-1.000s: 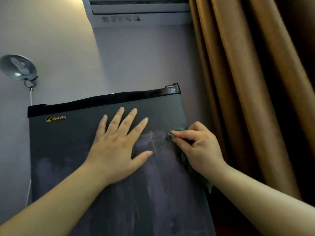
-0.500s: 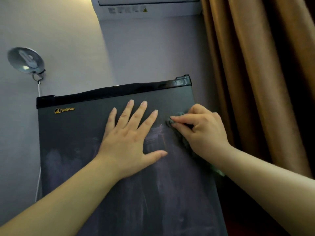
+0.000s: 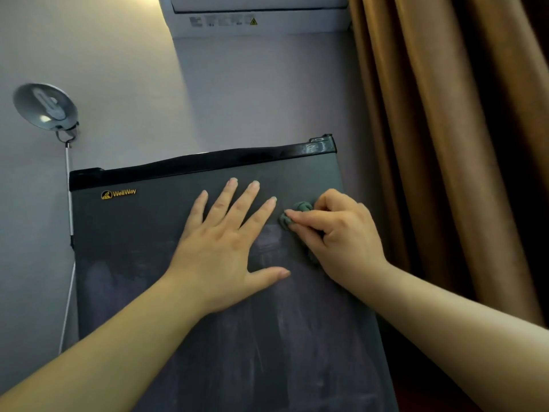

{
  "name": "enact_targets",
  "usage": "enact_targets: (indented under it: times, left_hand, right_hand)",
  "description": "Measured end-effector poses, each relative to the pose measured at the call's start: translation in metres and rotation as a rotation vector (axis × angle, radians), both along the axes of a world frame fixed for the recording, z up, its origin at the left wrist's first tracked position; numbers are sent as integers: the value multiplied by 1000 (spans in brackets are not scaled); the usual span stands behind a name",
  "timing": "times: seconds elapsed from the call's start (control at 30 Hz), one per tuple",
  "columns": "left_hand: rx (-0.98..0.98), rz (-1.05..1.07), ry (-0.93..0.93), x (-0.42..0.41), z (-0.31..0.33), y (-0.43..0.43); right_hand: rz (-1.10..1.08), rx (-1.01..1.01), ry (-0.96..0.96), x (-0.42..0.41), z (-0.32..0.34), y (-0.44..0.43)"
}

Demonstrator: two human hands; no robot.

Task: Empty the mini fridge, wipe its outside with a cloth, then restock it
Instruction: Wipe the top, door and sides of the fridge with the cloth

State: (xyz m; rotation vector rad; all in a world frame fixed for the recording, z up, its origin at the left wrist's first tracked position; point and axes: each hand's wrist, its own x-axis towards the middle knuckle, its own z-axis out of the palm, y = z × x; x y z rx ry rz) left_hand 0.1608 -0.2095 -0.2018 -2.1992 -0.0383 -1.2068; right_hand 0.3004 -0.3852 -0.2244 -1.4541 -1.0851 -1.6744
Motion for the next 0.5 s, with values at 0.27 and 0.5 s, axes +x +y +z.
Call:
enact_targets:
  times: [0.27,0.5]
  left_hand:
    - [-3,82,-4,-20,-6,22]
    - [-30,53,-18,-16,-8,25]
  right_hand:
    - [-20,-126,-61,-5,2,1]
    - [35,-172,-69,-12,-8,16]
